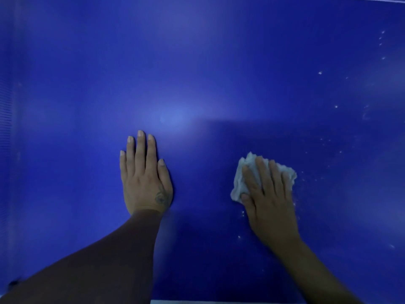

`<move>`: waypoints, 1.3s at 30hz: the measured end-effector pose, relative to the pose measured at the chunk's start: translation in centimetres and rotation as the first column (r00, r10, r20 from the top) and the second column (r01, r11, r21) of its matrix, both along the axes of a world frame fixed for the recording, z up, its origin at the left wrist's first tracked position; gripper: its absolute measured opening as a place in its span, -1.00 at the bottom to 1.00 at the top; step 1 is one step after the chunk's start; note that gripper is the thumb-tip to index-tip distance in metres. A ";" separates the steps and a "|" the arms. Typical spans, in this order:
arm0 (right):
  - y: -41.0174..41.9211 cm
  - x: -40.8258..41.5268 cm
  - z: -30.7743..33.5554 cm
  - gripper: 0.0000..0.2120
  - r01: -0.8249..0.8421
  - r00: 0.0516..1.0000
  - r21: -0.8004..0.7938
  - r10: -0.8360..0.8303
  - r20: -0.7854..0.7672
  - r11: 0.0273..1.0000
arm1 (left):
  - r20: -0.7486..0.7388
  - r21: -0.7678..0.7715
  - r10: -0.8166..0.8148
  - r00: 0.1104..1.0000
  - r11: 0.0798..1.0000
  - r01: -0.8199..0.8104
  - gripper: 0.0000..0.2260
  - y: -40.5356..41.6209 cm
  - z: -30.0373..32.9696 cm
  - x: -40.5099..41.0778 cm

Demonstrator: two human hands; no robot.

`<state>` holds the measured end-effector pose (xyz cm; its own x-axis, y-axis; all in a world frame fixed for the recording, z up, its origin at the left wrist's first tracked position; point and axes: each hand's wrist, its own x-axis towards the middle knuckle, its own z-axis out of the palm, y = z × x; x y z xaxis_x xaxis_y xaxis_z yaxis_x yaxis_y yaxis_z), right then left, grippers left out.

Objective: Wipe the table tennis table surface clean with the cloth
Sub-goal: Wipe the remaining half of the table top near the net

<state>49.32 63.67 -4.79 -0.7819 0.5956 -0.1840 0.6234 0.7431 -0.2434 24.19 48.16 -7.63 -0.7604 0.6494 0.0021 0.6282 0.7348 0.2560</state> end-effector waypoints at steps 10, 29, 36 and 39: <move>4.2 -4.3 -1.5 -0.46 0.191 0.981 0.072 -0.188 -0.039 0.979 | -0.028 0.024 -0.009 1.000 1.000 0.009 -0.50 0.1 0.0 0.0; 5.3 -24.0 -1.8 -0.40 -0.057 0.996 -0.012 0.056 -0.074 0.998 | -0.013 -0.054 -0.011 1.000 0.998 0.010 -0.46 -7.4 0.5 5.9; -2.3 -15.0 -1.1 -0.43 -0.358 0.931 0.019 0.358 -0.068 0.934 | -0.004 -0.035 -0.014 1.000 0.999 0.014 -0.46 -7.7 0.3 5.8; -6.8 -6.8 0.2 -0.40 -0.404 0.915 -0.058 0.403 -0.033 0.913 | 0.004 -0.039 -0.019 1.000 0.999 0.019 -0.46 -7.6 0.4 6.0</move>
<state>42.53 56.88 -4.60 -0.9572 0.2161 -0.1926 0.2679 0.9133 -0.3068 30.14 40.55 -7.20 -0.7481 0.6631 -0.0257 0.6411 0.7322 0.2298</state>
